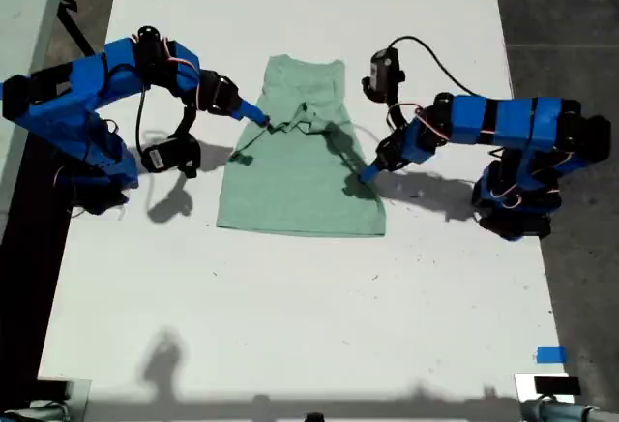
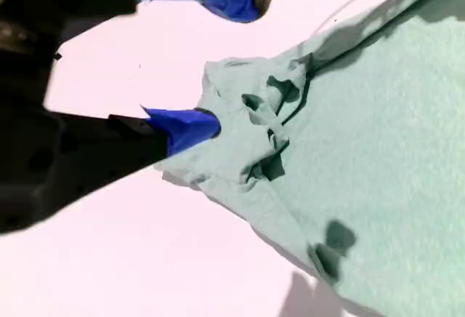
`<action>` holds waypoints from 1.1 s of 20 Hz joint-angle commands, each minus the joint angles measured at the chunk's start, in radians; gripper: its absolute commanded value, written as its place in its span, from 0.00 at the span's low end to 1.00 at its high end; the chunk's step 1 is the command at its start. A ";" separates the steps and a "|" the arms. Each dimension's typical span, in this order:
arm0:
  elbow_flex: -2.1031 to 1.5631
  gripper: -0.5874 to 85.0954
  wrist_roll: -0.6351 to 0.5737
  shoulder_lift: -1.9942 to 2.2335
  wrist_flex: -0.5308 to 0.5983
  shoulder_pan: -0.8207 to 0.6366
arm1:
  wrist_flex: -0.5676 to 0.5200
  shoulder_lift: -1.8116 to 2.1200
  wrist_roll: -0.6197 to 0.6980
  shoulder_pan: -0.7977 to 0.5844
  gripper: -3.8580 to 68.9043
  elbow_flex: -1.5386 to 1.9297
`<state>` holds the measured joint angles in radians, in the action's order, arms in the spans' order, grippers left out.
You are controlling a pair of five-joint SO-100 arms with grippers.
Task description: Fold t-shirt
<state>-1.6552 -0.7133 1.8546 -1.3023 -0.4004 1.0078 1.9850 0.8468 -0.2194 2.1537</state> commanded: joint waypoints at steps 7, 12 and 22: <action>-0.006 0.30 0.015 0.043 0.028 0.015 | -0.247 -0.121 0.005 0.009 0.39 0.110; -0.014 0.30 0.015 0.043 0.032 0.009 | -0.265 -0.201 -0.035 0.015 0.13 0.109; -0.029 0.30 0.015 0.041 0.043 0.000 | -0.014 -0.172 -0.081 0.038 0.04 -0.061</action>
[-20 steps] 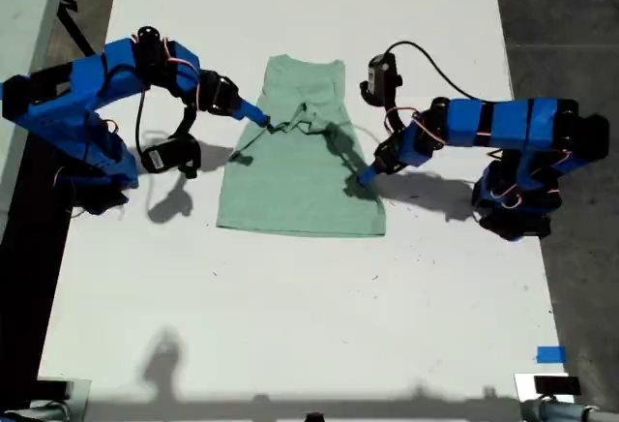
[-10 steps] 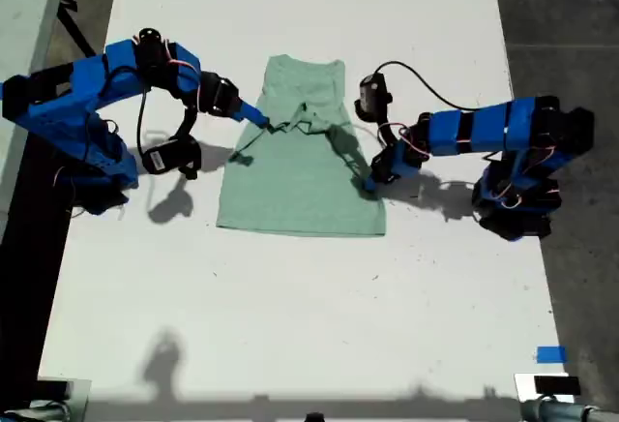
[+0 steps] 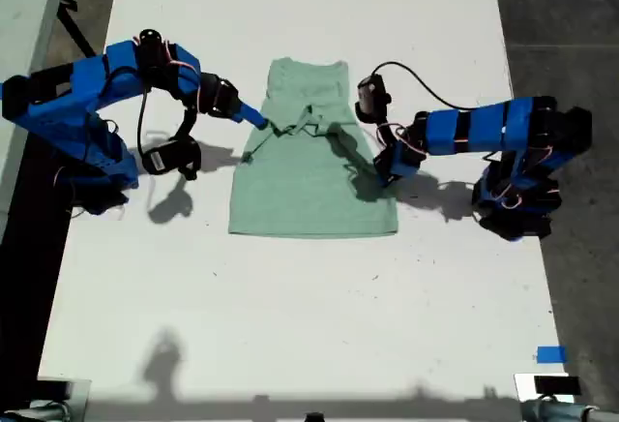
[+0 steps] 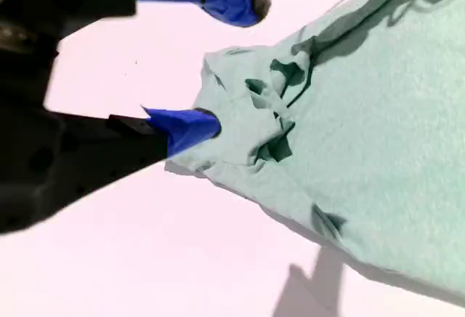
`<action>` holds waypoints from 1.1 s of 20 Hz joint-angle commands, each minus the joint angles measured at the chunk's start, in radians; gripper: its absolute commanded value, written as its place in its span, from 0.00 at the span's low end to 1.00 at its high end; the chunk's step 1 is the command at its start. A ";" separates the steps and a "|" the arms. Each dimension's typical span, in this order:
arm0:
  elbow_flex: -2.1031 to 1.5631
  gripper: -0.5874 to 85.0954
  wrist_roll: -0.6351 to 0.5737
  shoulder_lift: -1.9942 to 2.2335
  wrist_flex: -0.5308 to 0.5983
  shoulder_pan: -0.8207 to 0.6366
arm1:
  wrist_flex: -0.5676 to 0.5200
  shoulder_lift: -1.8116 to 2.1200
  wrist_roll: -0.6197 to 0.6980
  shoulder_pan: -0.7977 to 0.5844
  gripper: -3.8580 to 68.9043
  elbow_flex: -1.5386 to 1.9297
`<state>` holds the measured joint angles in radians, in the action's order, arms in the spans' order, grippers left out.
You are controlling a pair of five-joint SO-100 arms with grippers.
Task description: Fold t-shirt
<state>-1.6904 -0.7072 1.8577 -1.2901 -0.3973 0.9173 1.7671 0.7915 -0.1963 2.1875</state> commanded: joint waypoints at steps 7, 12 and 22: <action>-0.015 0.30 0.012 0.052 0.040 0.002 | 0.281 -0.104 -0.219 0.078 0.03 -0.557; -0.041 0.30 0.020 0.081 0.037 0.003 | 0.224 -0.514 -0.314 0.126 0.03 -0.937; -0.141 0.30 0.023 0.166 0.034 -0.021 | 0.339 -0.810 -0.413 0.117 0.33 -1.212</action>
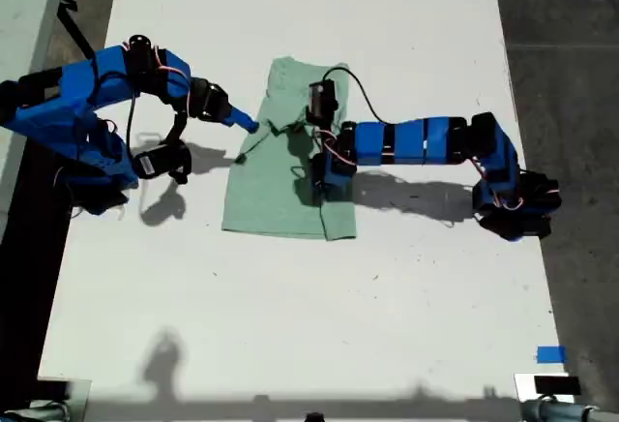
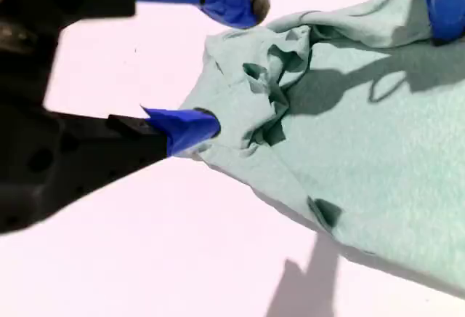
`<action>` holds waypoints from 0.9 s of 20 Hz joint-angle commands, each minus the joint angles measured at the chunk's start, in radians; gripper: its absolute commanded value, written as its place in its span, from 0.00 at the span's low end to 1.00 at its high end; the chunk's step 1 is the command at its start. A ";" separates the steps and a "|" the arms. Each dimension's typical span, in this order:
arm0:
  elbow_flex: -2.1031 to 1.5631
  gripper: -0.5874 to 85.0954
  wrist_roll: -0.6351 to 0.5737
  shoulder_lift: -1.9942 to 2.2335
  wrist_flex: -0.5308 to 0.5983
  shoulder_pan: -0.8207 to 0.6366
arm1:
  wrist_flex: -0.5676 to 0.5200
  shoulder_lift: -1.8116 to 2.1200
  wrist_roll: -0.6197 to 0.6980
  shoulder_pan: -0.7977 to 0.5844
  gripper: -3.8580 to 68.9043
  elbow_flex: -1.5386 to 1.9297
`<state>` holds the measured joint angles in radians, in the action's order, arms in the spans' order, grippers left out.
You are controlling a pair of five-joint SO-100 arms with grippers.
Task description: Fold t-shirt
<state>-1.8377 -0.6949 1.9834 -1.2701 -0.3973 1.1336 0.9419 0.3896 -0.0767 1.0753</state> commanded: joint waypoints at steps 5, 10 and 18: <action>-0.008 0.30 0.023 0.046 0.011 0.002 | 0.443 0.158 0.006 -0.003 0.56 -0.268; -0.075 0.30 0.058 0.097 -0.012 0.020 | 0.468 0.471 0.041 -0.032 0.45 -0.109; -0.351 0.30 0.319 0.060 0.129 0.229 | 0.431 0.799 0.029 -0.121 0.39 0.322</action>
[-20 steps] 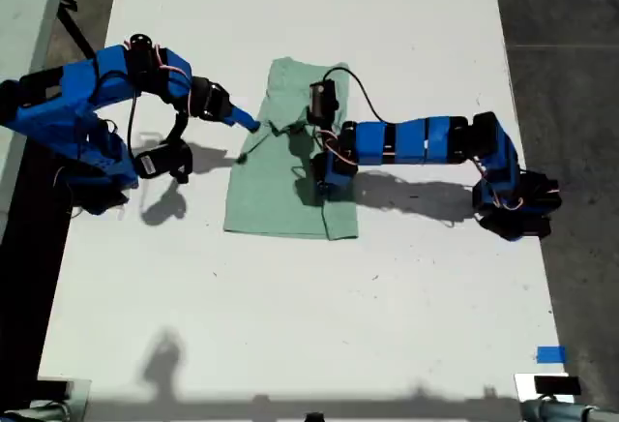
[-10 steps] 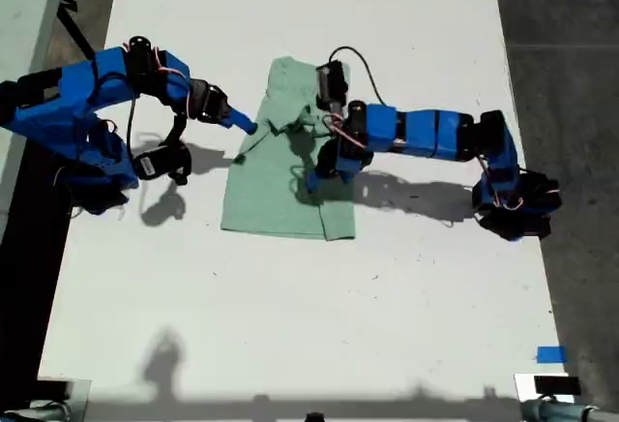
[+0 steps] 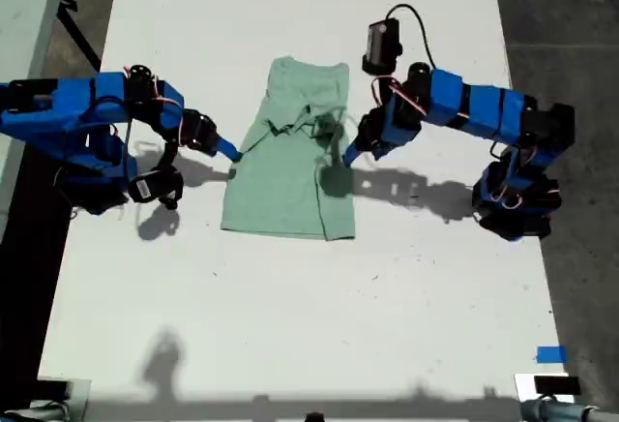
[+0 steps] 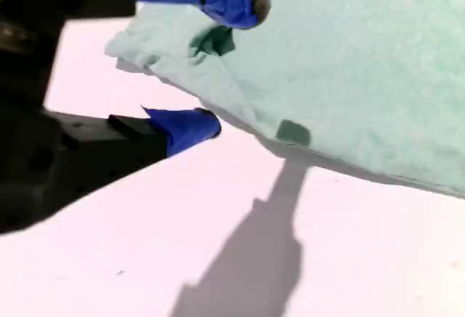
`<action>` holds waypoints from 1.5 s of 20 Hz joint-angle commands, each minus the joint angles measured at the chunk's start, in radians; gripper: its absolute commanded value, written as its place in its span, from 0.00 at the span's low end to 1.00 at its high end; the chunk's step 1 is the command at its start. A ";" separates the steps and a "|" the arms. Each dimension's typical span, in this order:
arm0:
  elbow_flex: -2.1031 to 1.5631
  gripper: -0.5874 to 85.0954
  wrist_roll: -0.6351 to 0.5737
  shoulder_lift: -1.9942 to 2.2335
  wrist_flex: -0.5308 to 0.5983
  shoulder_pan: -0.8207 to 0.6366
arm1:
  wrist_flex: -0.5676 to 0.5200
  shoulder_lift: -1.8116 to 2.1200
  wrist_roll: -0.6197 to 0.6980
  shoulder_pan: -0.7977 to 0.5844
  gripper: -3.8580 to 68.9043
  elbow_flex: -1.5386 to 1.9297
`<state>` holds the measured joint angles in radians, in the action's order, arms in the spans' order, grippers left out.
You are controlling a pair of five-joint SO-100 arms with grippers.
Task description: Fold t-shirt
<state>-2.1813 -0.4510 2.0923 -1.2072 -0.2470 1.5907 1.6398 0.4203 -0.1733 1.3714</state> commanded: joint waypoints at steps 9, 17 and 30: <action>-0.029 0.30 0.187 -0.351 0.290 0.156 | -0.055 0.123 0.003 -0.023 0.37 0.071; -0.037 0.01 0.206 -0.390 0.308 0.137 | -0.103 0.126 0.003 -0.020 0.37 0.126; -0.106 0.01 0.172 -0.002 0.051 0.006 | -0.146 0.170 0.000 -0.026 0.36 0.216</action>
<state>-2.2780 -0.2516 1.9681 -1.0738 -0.1626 1.4757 1.7303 0.4188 -0.1933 1.5892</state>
